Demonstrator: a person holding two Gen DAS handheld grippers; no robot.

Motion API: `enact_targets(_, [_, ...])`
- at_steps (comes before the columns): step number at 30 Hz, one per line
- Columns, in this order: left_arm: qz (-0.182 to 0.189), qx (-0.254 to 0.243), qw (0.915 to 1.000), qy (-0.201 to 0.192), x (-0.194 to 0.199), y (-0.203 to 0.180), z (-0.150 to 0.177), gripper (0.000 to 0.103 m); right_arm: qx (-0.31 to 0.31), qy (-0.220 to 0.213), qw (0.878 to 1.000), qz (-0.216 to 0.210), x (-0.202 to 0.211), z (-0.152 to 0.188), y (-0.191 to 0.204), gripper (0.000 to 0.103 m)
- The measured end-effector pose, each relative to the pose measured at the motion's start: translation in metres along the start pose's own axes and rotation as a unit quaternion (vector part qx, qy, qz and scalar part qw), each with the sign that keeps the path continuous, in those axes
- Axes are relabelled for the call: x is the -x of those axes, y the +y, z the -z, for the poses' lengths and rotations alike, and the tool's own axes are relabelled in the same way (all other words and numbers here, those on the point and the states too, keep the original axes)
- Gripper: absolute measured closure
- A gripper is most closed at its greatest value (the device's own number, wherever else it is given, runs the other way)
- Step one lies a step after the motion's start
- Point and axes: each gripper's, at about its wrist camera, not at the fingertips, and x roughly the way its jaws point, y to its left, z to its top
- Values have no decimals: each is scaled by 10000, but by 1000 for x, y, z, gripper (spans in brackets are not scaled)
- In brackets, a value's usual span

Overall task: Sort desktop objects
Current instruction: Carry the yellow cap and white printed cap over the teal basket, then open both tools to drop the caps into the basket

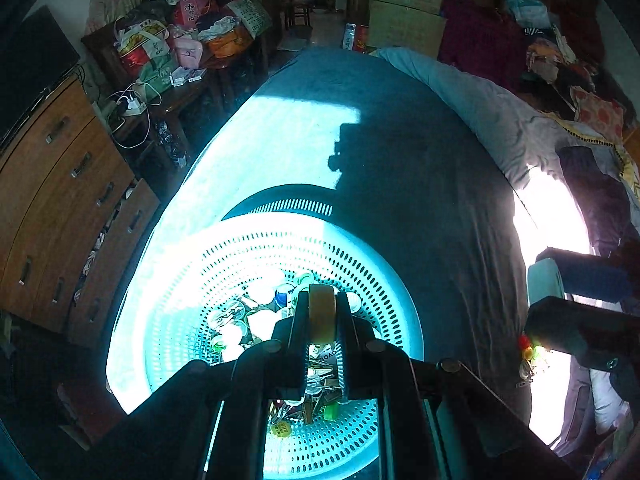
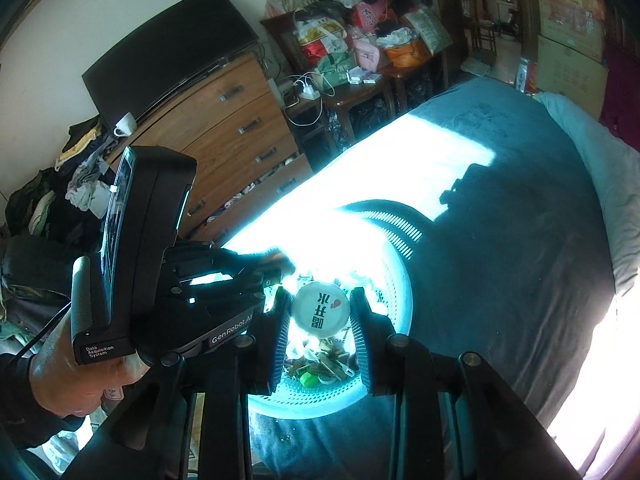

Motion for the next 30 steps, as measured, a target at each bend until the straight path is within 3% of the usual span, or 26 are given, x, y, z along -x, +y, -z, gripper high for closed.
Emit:
enact_targets(15, [-67, 226, 9991, 358, -26, 50, 1, 92, -39, 433, 9988, -224, -48, -21, 15, 74])
enact_targets(30, [98, 191, 9960, 865, -51, 65, 5, 92, -133, 734, 9969, -267, -79, -31, 14, 74])
